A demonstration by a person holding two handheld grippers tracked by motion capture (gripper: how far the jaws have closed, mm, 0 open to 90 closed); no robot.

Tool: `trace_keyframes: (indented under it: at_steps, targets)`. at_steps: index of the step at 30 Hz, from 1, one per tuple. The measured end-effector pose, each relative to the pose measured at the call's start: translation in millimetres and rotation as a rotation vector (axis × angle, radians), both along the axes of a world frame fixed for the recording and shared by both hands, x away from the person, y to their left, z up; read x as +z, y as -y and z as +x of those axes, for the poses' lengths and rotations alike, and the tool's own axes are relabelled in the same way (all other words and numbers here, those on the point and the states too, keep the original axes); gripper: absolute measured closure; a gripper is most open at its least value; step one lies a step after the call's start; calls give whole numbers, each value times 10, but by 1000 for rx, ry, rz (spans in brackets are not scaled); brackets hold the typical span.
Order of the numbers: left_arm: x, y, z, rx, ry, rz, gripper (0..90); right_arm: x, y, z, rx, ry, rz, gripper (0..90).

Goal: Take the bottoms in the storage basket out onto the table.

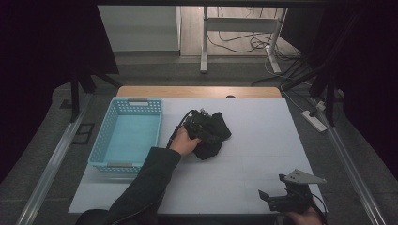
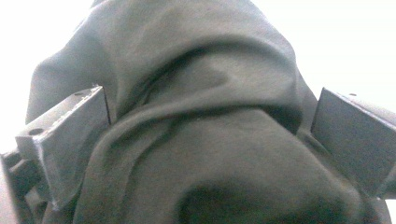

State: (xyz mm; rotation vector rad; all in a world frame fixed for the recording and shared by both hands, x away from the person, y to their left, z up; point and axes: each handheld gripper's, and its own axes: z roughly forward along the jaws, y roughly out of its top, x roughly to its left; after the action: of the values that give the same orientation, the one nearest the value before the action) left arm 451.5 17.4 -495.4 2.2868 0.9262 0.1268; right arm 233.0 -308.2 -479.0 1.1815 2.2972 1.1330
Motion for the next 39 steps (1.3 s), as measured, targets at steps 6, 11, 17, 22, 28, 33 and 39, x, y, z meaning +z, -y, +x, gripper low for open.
trace_keyframes:
  at_steps: [6,11,17,22,28,33,39]
  targets:
    - [37,8,-18,-39,29,14,0,0,0,1,1,0,0,11]
    - [87,-30,-20,-61,39,-17,3,-1,0,2,2,-2,0,11]
    - [174,-61,-46,-75,59,-31,2,-1,-1,3,3,-4,-1,11]
    - [209,-79,-67,-84,58,-60,1,-2,-2,4,4,-4,-1,11]
    - [240,-111,-86,-98,51,-70,0,-2,-3,5,4,-5,-2,11]
    - [280,-120,-116,-107,48,-76,0,-2,-3,5,4,-5,-3,11]
    - [317,-131,-156,-127,53,-52,0,-2,-4,5,4,-5,-4,11]
